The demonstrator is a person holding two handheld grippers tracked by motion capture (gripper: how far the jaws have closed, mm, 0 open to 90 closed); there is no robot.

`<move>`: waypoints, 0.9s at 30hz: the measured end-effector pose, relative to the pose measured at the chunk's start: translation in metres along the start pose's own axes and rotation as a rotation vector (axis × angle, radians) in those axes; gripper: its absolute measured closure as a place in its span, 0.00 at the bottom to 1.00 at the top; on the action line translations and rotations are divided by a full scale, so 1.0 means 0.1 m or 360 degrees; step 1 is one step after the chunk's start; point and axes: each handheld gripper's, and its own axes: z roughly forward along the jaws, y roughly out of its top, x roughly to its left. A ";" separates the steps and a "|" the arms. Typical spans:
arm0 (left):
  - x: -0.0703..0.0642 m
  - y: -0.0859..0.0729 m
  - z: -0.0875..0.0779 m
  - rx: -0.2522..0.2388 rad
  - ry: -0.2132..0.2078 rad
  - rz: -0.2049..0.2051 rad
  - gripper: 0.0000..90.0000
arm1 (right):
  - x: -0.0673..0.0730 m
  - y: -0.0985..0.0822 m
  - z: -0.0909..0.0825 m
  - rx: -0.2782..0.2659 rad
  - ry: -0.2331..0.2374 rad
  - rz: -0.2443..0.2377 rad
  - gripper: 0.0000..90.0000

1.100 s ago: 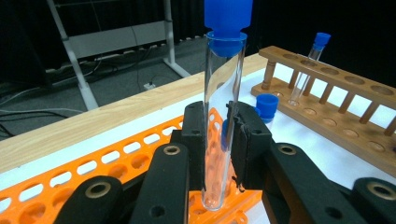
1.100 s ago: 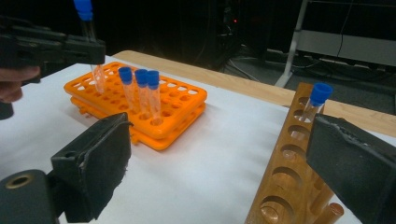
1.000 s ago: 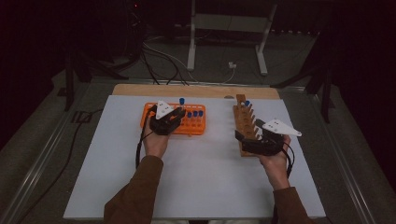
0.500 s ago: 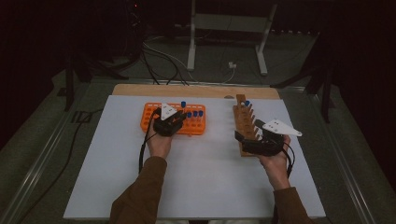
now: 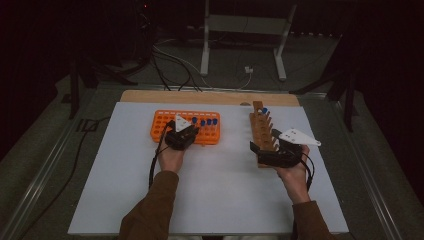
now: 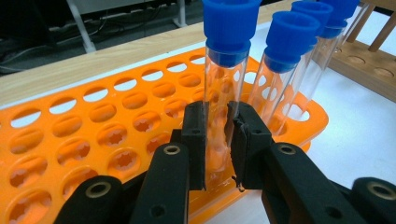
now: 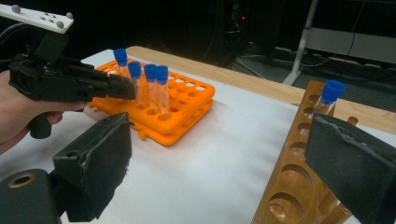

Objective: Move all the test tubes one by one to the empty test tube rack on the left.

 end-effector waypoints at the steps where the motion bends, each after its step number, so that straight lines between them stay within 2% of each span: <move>1: 0.00 0.00 0.00 0.0005 0.0000 0.0008 0.87 | 0.00 0.00 0.00 0.0001 0.0003 0.0003 0.08; 5: 0.00 -0.02 0.01 0.0053 0.0003 0.0048 0.87 | 0.01 -0.01 0.01 0.0010 0.0005 -0.0002 0.08; 9: -0.01 -0.04 0.02 0.0043 0.0010 0.0045 0.87 | 0.01 -0.01 0.02 0.0012 0.0008 -0.0004 0.08; 14: -0.02 -0.04 0.02 0.0048 0.0012 0.0028 0.87 | 0.01 -0.02 0.03 0.0018 0.0008 -0.0001 0.08; 17: 0.01 -0.04 0.01 0.0046 -0.0021 -0.0015 0.86 | 0.01 -0.03 0.04 0.0024 0.0008 0.0003 0.08; 18: 0.02 -0.04 0.01 0.0044 -0.0045 -0.0038 0.84 | 0.01 -0.03 0.04 0.0025 0.0008 0.0001 0.08; 21: 0.01 -0.02 0.00 0.0065 0.0001 -0.0073 0.67 | 0.01 -0.03 0.05 0.0027 0.0011 0.0001 0.08; 24: 0.01 -0.02 -0.02 0.0085 -0.0011 -0.0079 0.62 | 0.00 -0.03 0.04 0.0026 0.0011 0.0007 0.08; 27: 0.03 -0.02 -0.07 0.0071 -0.0018 -0.0101 0.60 | -0.01 -0.03 0.04 0.0024 0.0008 0.0011 0.08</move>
